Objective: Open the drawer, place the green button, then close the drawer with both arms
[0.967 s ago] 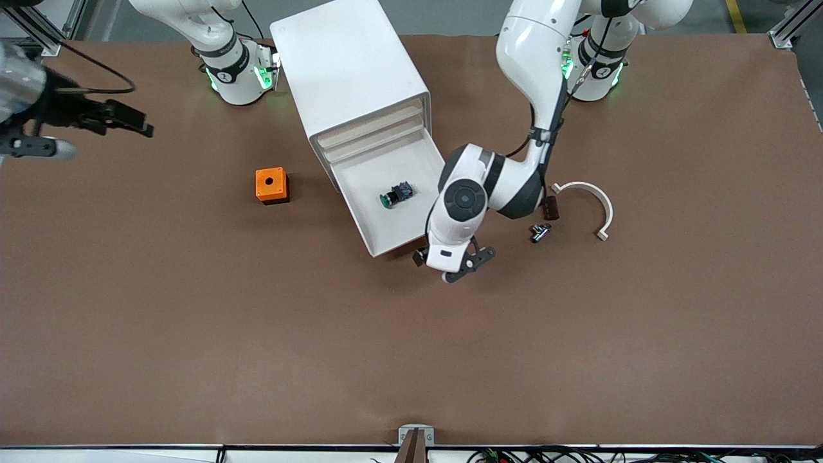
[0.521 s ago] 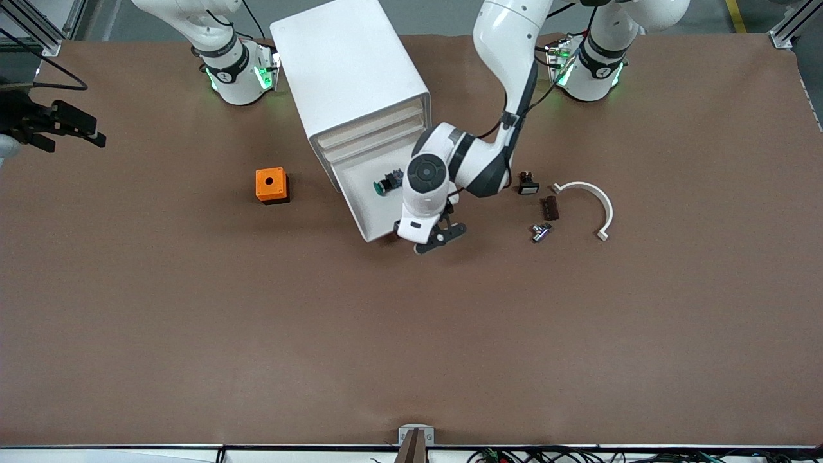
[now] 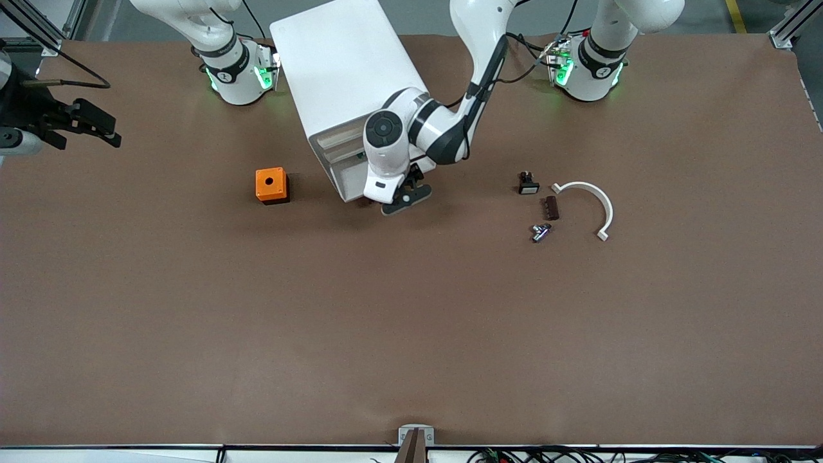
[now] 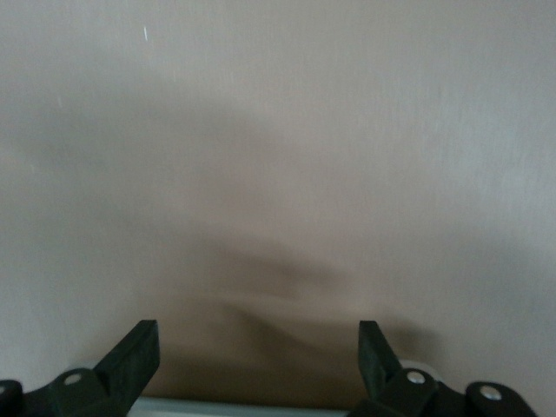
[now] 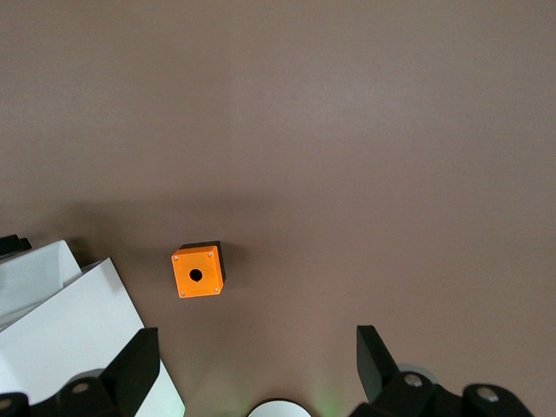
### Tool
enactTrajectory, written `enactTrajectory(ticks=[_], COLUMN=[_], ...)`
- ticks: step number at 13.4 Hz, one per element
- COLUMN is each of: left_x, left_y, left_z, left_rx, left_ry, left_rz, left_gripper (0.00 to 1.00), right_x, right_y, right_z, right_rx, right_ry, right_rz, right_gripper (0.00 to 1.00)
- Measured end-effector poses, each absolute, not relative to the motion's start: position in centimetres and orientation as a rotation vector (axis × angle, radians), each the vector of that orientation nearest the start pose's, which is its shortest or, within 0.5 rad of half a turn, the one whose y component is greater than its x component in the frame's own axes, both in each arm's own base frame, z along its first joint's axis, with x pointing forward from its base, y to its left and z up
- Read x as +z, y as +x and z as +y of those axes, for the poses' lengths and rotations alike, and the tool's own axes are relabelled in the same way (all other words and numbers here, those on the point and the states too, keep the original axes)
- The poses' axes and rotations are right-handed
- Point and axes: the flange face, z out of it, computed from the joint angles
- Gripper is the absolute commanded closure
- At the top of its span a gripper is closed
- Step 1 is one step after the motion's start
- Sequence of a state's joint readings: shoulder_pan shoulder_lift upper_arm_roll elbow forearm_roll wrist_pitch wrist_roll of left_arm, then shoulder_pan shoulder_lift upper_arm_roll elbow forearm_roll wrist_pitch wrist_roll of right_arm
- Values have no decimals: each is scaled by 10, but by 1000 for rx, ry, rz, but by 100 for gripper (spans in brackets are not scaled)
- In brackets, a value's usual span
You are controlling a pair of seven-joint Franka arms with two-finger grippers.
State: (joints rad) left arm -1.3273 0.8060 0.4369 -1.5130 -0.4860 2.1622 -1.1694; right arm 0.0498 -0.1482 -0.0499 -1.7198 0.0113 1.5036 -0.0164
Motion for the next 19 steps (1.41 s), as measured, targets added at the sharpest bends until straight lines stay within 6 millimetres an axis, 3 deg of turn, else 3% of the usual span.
enactTrajectory(ticks=[9,12,13,15,17,19], left_x=[218,217,216,222,239,262], left_y=[349,355,364,407,473,540], left_z=[-607,-603,-598,-573,-526,-462], left_rx=[234,232,225,191,118,25], left_ry=[-2990,-2979,-2976,-2969,-2961,-2955], left_rz=[-844,-886,-913,-1019,-1109,-1148], left_gripper=[0,0,0,0,0,0], right_x=[656,657,657,657,657,657], right_y=[499,499,499,499,499,499], right_z=[-13,-14,-14,-14,-14,-14], right_rx=[25,20,20,20,20,19], right_ry=[-3126,-3126,-3126,-3126,-3126,-3126], right_rz=[13,15,15,15,16,16], right_gripper=[0,0,0,0,0,0])
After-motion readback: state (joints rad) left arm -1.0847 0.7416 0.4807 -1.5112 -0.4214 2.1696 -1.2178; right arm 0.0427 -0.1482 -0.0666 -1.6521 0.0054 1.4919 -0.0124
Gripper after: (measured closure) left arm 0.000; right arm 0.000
